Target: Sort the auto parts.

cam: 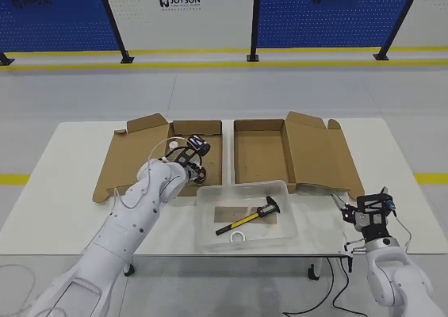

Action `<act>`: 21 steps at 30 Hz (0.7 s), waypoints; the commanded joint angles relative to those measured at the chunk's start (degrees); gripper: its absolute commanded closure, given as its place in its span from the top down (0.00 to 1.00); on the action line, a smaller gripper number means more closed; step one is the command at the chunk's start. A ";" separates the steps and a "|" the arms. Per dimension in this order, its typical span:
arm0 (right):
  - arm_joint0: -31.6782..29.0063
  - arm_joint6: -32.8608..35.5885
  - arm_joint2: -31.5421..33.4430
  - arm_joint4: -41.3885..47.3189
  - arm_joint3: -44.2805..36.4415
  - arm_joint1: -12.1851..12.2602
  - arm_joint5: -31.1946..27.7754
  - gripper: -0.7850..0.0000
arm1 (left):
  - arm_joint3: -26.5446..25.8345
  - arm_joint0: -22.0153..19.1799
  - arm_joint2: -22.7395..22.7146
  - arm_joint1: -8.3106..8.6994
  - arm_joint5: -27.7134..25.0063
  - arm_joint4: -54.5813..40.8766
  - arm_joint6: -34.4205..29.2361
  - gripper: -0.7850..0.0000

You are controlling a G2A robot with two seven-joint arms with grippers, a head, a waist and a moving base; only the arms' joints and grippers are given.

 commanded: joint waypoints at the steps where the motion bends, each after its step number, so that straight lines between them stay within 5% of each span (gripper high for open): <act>1: 0.00 0.00 0.00 0.00 0.00 0.00 0.00 1.00 | 0.74 -0.23 -0.04 -0.04 -0.33 0.12 -0.14 0.00; 13: 0.00 0.00 0.00 0.00 0.00 0.00 0.00 1.00 | 1.84 -0.64 -0.78 -0.12 -0.53 1.35 -0.25 0.00; 21: 0.00 0.00 0.00 0.00 0.00 0.00 0.00 1.00 | 2.31 -0.56 -1.20 -0.20 -1.22 1.14 -0.80 0.10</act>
